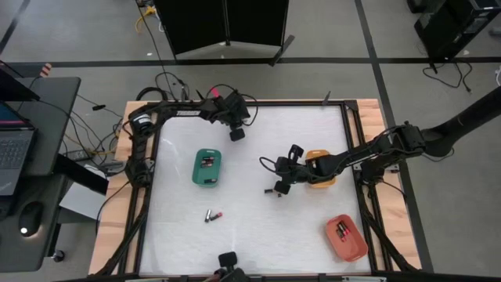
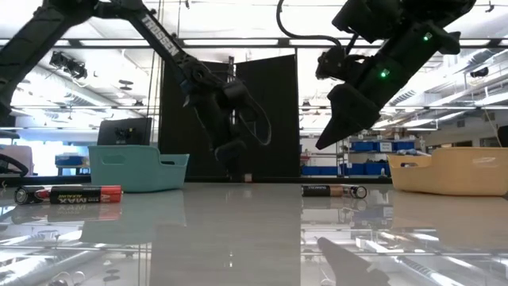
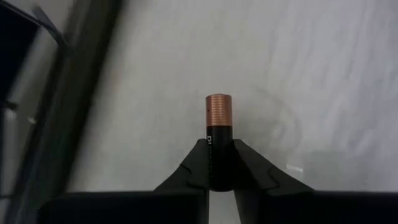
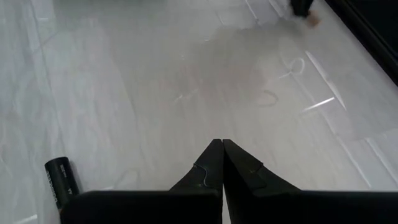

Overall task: Sort batteries
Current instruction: Put the black and copper battery into the green bin

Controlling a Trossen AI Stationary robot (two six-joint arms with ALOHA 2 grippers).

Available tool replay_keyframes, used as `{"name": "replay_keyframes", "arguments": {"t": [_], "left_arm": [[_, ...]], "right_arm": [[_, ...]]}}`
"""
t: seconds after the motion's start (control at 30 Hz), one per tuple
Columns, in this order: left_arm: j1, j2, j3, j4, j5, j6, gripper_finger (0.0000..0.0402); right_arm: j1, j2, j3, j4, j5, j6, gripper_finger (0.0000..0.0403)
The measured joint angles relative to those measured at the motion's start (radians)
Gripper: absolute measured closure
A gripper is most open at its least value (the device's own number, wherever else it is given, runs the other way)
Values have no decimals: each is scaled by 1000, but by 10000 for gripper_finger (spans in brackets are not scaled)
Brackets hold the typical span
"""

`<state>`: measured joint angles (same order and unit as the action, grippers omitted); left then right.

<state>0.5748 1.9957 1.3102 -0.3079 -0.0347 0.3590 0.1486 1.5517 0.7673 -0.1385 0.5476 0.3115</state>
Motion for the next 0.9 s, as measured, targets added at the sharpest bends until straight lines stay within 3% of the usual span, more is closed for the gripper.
{"name": "replay_keyframes", "arguments": {"t": [0.37,0.77,0.9], "left_arm": [[-114,-277,-55,-78,3,-32,357],[-384,-699,-389,-209,-59,-281,357],[-484,-800,-486,-233,-96,-294,357]], "right_arm": [[3,0,0,-40,0,3,392],[21,0,-6,-12,0,-56,392],[12,0,-7,3,0,-96,392]]}}
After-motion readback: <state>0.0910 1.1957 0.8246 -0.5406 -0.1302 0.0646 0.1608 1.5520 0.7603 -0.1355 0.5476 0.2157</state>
